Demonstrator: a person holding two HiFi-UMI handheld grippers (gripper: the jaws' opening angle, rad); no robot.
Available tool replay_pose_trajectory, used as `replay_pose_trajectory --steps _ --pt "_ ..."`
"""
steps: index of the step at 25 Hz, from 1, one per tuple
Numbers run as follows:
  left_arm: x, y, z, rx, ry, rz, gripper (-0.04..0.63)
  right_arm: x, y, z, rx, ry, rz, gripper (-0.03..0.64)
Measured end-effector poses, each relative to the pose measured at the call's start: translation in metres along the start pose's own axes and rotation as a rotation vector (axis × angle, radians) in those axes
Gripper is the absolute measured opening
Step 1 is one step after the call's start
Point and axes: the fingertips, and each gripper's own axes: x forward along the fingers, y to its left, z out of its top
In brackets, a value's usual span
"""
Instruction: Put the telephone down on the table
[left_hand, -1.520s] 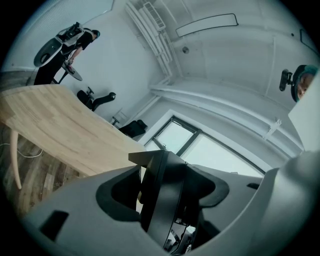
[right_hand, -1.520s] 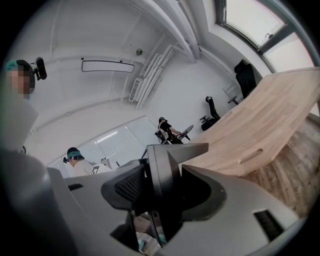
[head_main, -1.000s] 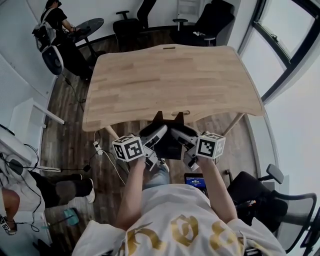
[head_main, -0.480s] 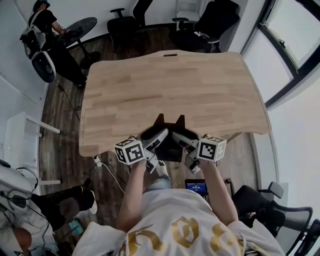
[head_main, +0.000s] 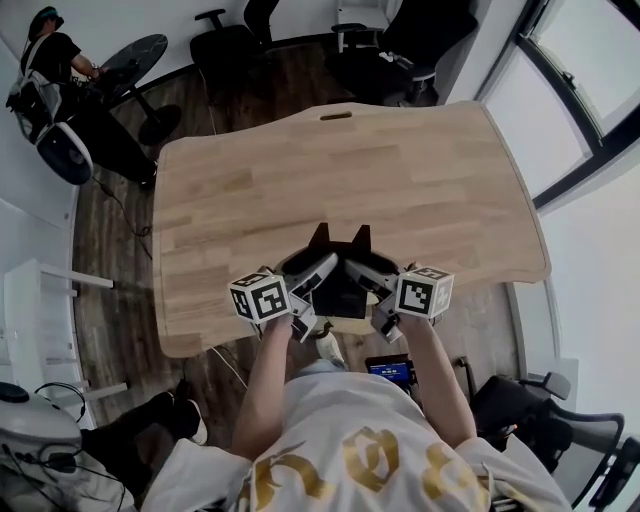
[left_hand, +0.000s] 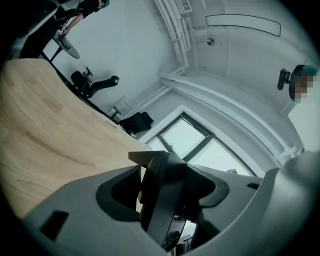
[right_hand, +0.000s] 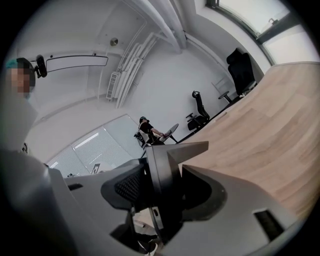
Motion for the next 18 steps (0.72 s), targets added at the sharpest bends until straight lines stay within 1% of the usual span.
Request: replay_pose_trajectory --steps 9,13,18 --pt "0.024 0.022 0.025 -0.008 0.030 -0.033 0.261 0.022 -0.020 0.024 0.010 -0.025 -0.046 0.210" --pt "0.036 0.023 0.040 0.002 0.045 -0.032 0.261 0.027 -0.026 0.041 0.015 -0.037 -0.039 0.210" --pt "0.043 0.029 0.047 0.023 0.042 -0.025 0.261 0.034 -0.033 0.048 0.016 -0.048 -0.022 0.210"
